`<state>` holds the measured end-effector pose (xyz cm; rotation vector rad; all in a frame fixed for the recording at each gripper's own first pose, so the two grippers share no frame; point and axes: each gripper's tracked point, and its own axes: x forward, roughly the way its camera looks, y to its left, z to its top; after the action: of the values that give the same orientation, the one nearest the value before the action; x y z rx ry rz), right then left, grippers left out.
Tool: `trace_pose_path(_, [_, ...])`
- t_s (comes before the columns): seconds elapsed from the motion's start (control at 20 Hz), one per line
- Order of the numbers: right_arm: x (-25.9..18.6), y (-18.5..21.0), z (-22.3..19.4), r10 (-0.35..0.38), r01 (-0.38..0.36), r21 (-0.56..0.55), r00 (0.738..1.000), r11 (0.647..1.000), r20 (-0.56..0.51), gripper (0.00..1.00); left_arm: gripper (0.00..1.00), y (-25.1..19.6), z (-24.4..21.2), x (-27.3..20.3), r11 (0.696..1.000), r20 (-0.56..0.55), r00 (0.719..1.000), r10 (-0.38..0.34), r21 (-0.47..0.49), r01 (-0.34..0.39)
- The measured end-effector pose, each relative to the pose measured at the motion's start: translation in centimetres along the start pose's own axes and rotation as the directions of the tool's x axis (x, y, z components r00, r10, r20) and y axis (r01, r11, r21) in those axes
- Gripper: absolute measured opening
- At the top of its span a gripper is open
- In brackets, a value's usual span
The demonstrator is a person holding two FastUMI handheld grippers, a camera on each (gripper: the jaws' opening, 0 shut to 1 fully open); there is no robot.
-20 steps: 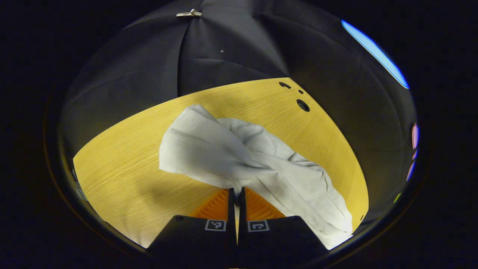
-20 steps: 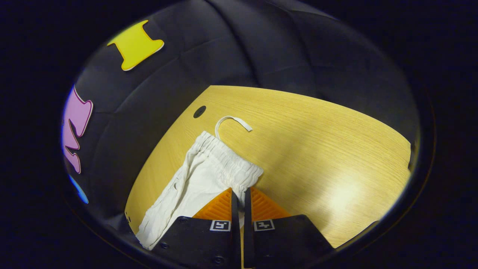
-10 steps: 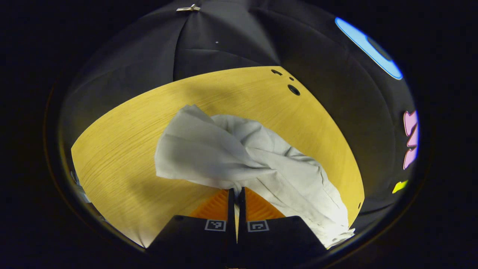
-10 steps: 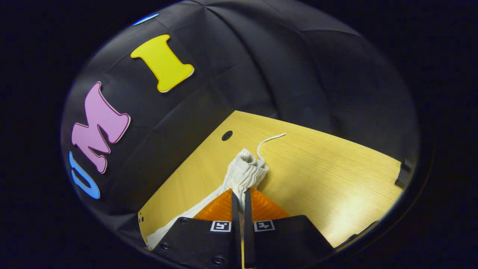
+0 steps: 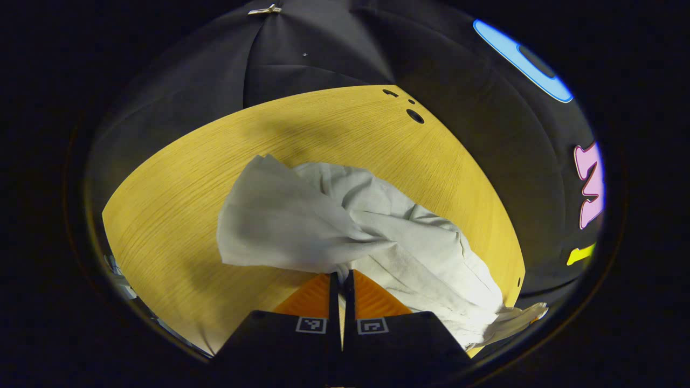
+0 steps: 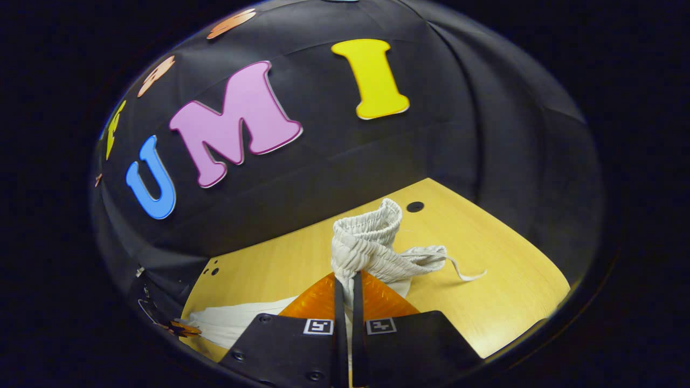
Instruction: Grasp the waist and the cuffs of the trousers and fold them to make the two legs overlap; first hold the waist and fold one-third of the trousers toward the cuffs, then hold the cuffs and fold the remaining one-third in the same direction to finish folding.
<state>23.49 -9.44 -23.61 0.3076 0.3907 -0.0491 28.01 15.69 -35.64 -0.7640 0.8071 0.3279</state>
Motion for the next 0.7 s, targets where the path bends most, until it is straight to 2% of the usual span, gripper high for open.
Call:
trace_pose_path(0.3, [0.8, 7.8, -5.2, 0.101, -0.106, -0.058, 0.992, 0.993, -0.081, 0.07, 0.07, 0.1, 0.1, -0.1, 1.000, -0.007, 1.000, -0.019, 0.021, 0.019])
trace_pose_path(0.55, [1.7, 11.1, -12.3, 0.136, -0.170, -0.132, 0.963, 0.977, -0.232, 0.07, 0.06, 0.1, 0.2, 0.0, 0.999, -0.013, 0.999, -0.032, 0.011, 0.032])
trace_pose_path(0.7, [2.4, 11.5, -15.9, 0.133, -0.188, -0.154, 0.941, 0.970, -0.313, 0.07, 0.06, 0.1, 0.2, -0.1, 0.999, -0.013, 1.000, -0.028, 0.020, 0.028])
